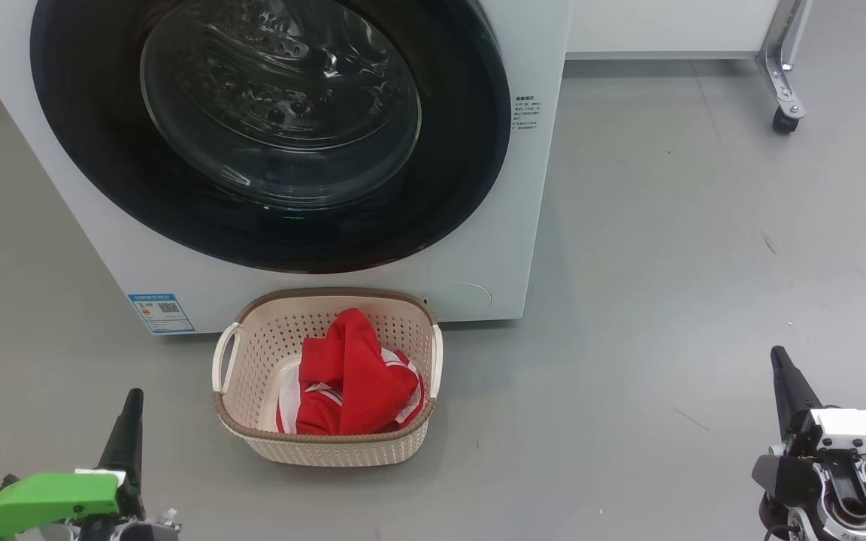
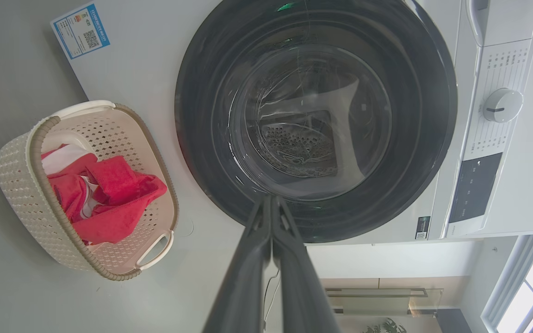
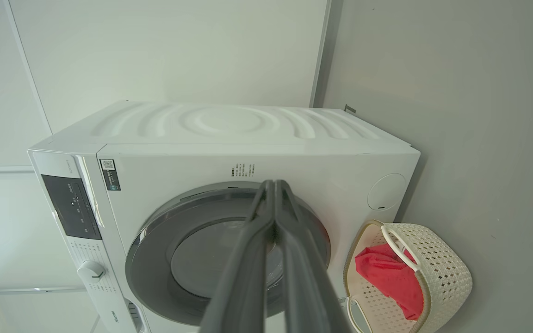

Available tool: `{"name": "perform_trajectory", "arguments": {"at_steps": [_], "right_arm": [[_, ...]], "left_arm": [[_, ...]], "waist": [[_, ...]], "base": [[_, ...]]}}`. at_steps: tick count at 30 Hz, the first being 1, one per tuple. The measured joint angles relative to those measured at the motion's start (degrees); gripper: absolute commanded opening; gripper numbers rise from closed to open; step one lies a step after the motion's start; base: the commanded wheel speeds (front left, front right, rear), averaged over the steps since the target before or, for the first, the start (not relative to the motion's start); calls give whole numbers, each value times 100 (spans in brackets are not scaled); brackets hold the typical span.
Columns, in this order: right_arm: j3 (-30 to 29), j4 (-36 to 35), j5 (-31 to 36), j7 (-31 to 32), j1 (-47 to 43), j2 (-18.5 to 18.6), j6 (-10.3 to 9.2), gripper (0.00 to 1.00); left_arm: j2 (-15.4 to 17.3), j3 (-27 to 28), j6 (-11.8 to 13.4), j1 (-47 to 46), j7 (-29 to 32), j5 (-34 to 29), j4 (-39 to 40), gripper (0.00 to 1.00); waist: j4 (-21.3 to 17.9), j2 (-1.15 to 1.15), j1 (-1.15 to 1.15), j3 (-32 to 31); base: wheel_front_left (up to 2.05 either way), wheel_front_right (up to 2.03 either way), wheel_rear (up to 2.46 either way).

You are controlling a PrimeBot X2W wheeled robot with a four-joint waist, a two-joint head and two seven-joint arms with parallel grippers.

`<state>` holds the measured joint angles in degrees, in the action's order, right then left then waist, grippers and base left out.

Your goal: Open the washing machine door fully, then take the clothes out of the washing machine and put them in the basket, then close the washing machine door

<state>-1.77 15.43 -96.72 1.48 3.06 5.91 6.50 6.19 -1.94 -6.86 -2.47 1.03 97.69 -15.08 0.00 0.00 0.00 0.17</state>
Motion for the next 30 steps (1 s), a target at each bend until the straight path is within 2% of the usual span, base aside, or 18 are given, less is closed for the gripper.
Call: {"name": "perform_trajectory", "arguments": {"at_steps": [30], "right_arm": [[-14,26,0,26,3,-2,15,0]], "left_arm": [[-2,19,0,-17,41,-1,-48,0]], "waist": [[0,0,0,-1]], "base": [[0,0,0]]}}
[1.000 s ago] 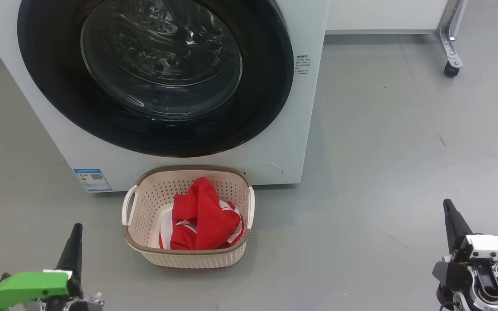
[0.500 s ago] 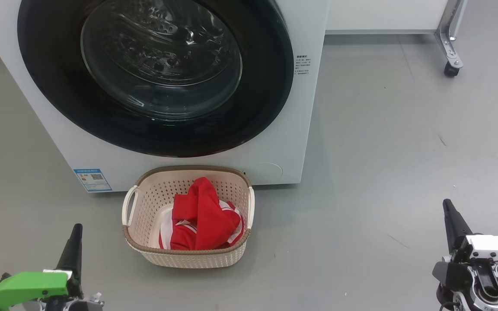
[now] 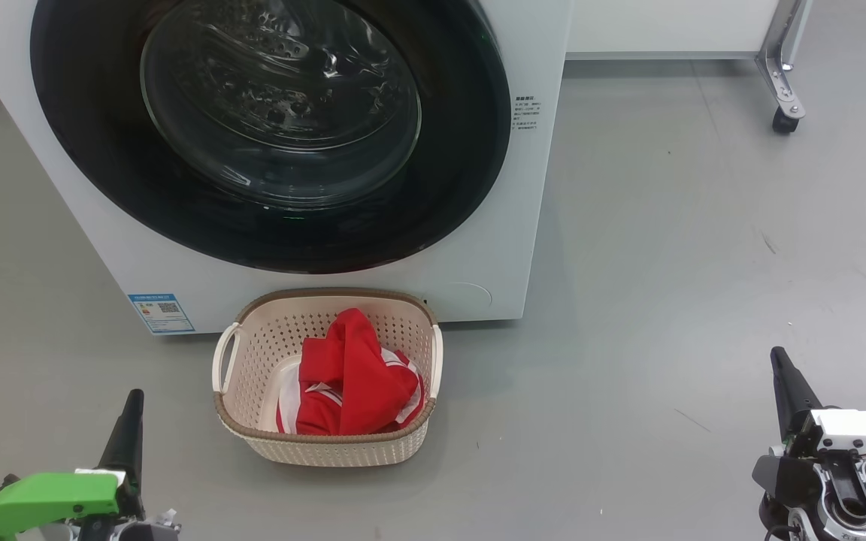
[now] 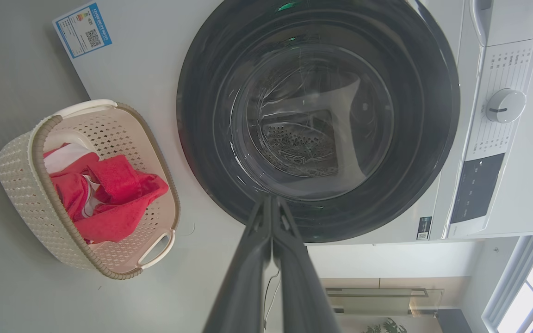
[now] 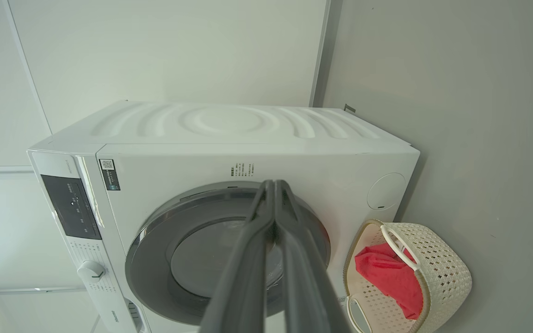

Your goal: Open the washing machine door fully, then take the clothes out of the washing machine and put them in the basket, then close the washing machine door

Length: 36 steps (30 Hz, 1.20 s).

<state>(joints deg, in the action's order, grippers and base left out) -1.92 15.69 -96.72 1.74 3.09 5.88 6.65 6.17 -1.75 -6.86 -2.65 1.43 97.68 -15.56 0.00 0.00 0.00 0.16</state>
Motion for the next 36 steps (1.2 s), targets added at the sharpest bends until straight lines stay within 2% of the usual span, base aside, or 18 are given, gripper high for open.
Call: {"name": "perform_trajectory", "arguments": {"at_steps": [36], "right_arm": [[-24,16,1,5,2,-5,2,0]], "left_arm": [[-3,16,-1,-5,9,0,-23,0]], "waist": [[0,0,0,-1]], "base": [[0,0,0]]}}
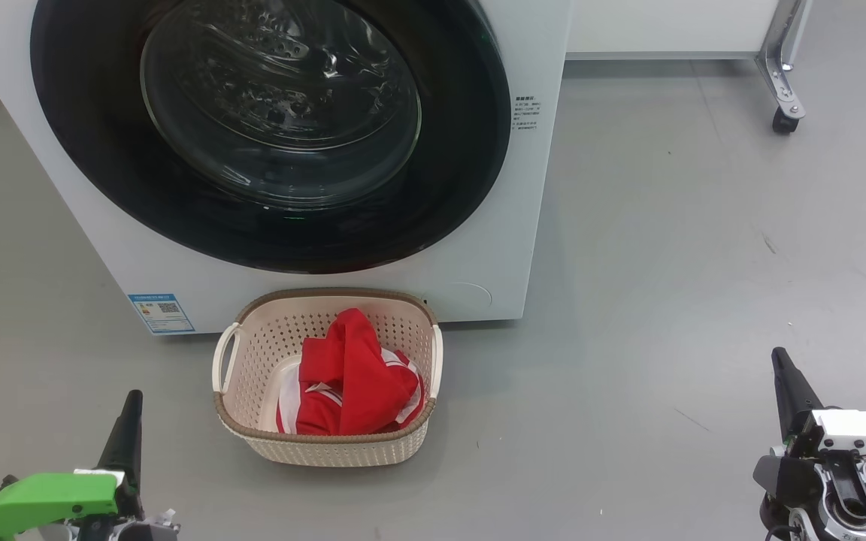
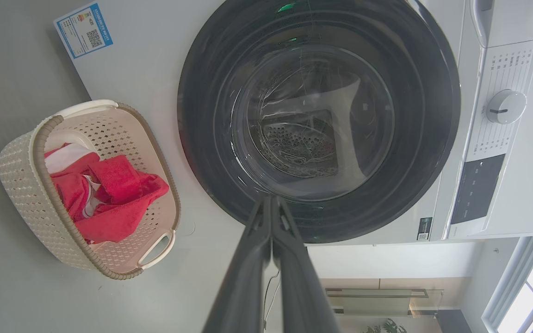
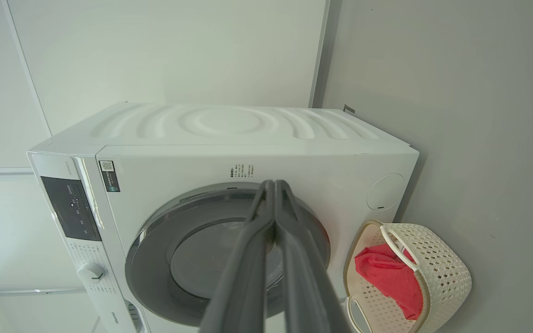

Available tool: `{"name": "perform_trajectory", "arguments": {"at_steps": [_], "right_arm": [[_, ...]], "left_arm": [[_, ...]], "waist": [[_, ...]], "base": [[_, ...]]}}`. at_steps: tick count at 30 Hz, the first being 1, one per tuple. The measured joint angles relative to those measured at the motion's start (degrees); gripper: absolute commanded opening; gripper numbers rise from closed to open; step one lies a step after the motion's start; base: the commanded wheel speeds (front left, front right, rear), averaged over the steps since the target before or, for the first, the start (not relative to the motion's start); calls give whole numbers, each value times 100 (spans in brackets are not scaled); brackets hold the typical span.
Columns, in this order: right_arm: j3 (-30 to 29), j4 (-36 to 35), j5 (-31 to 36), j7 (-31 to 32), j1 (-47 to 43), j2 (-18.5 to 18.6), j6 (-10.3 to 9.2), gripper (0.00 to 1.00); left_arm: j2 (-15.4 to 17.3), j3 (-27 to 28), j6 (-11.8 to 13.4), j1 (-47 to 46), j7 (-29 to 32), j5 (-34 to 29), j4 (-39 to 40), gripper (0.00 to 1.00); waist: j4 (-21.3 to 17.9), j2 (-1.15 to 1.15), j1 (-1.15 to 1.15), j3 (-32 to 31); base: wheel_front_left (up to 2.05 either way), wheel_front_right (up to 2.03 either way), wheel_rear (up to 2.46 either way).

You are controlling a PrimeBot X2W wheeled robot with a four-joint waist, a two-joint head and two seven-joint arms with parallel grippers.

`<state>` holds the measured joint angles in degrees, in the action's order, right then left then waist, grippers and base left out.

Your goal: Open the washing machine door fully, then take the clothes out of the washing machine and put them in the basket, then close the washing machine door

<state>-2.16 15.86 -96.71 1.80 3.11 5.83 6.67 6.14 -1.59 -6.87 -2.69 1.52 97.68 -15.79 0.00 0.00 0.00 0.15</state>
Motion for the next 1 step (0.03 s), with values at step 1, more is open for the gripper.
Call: {"name": "perform_trajectory", "arguments": {"at_steps": [1], "right_arm": [[-1,1,0,0,0,0,0,0]], "left_arm": [[0,1,0,-1,0,0,0,0]], "waist": [[0,0,0,0]], "base": [[0,0,0]]}}
